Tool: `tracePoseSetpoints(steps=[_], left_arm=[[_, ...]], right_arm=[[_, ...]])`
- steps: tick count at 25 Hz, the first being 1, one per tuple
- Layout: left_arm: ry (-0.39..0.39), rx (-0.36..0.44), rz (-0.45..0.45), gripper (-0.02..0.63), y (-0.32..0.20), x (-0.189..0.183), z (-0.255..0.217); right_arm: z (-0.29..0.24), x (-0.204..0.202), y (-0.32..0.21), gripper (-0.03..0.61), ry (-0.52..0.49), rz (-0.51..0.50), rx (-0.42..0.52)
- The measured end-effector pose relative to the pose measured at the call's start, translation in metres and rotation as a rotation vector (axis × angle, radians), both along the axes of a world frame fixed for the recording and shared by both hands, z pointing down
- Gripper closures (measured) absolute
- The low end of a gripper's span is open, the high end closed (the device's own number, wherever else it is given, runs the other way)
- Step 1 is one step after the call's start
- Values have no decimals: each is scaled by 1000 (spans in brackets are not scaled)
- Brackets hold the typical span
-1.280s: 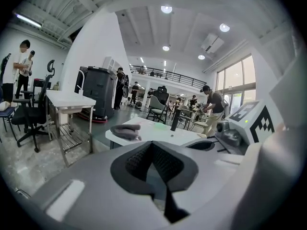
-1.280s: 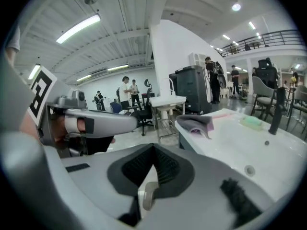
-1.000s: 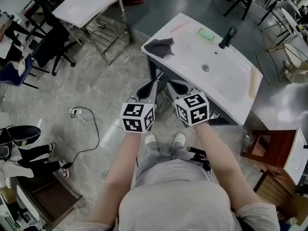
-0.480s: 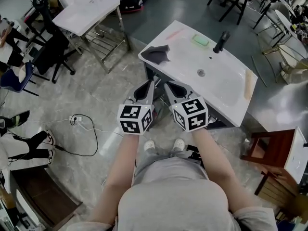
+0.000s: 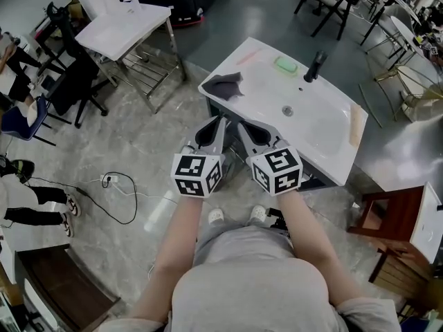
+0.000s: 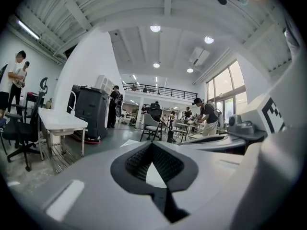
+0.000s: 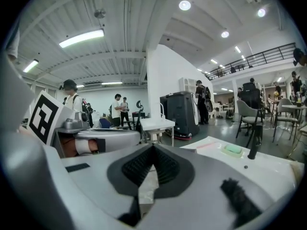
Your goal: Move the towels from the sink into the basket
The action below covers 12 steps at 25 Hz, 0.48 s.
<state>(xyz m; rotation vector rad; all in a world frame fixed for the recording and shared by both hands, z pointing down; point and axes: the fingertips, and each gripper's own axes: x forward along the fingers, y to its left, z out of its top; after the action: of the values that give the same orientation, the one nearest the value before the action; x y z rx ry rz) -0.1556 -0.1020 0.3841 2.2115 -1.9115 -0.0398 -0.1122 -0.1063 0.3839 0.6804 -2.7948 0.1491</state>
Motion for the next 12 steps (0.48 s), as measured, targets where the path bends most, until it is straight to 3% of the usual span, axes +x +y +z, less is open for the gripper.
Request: tracePoseSetpoints(steps=[12], left_arm=[[25, -9, -17, 607, -13, -18, 6]], right_arm=[[7, -18, -20, 560, 28, 3, 3]])
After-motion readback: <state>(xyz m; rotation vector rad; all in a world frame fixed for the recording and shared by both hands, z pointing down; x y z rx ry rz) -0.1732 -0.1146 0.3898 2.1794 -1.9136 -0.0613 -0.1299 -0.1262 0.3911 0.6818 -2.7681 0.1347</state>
